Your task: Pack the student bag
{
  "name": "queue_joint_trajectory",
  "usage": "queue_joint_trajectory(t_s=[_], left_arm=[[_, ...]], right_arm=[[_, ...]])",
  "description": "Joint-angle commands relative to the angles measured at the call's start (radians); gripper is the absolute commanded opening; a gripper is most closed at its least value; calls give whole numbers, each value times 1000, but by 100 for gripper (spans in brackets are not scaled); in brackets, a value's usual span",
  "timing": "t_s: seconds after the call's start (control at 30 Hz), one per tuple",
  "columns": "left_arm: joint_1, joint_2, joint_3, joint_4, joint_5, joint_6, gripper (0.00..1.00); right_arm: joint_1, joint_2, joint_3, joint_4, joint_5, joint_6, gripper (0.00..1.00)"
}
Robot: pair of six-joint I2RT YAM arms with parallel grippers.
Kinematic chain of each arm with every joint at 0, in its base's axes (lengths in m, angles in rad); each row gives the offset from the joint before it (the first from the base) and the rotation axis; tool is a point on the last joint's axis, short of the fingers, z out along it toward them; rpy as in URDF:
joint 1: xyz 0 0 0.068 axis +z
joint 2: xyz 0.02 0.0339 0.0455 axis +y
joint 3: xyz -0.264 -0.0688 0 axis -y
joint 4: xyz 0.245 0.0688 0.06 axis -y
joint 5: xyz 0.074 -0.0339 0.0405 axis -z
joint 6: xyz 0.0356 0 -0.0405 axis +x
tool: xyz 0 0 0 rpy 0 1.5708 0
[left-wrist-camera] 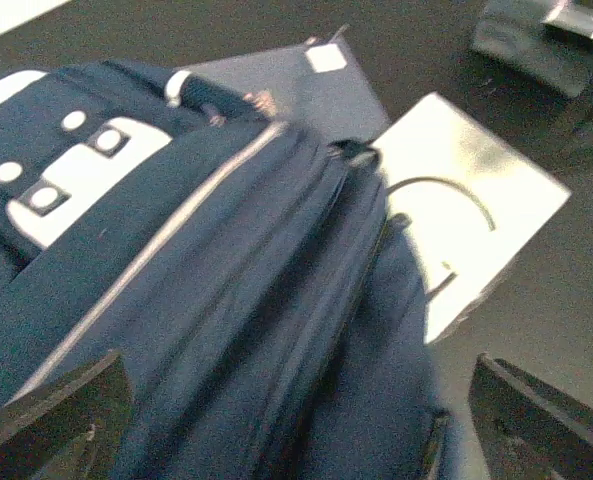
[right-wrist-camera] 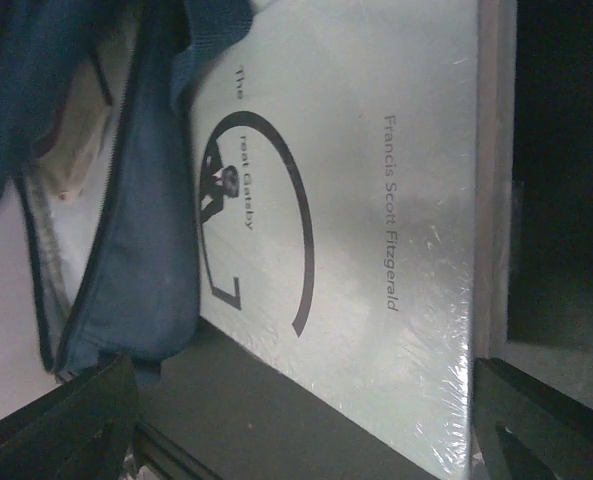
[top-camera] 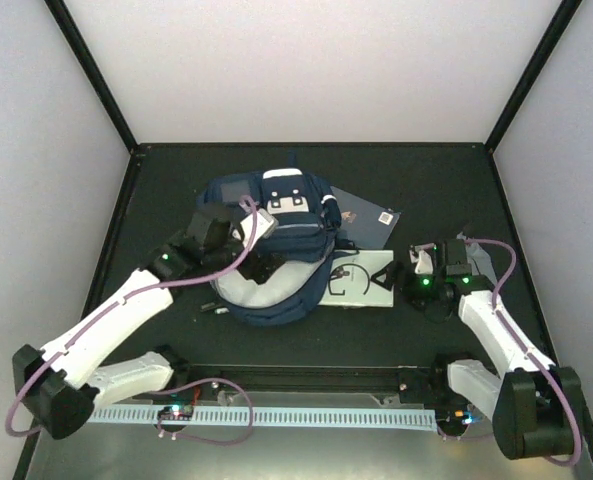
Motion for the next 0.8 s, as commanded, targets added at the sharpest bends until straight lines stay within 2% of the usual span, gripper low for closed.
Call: queue_joint_trajectory(t_s=[0.0, 0.2, 0.37, 0.43, 0.5, 0.57, 0.67, 0.77], left_arm=[[-152, -96, -11, 85, -100, 45, 99], [-411, -161, -96, 212, -279, 165, 99], [-600, -124, -164, 350, -404, 190, 99], [-668, -57, -193, 430, -473, 189, 99], [-717, 53, -205, 514, -621, 156, 99], [-744, 152, -160, 498, -715, 92, 99], [-767, 308, -88, 490, -793, 62, 99], [-801, 423, -55, 531, -845, 105, 99]], right_arm=[[1, -50, 36, 17, -122, -6, 92], [1, -59, 47, 19, -170, 4, 90], [2, -60, 59, 9, -188, 3, 90], [1, -61, 61, 7, -192, 3, 90], [2, -65, 63, 5, -195, 4, 90], [1, -68, 65, 5, -198, 8, 90], [1, -72, 69, 6, -198, 12, 90], [2, -67, 74, 7, -203, 12, 90]])
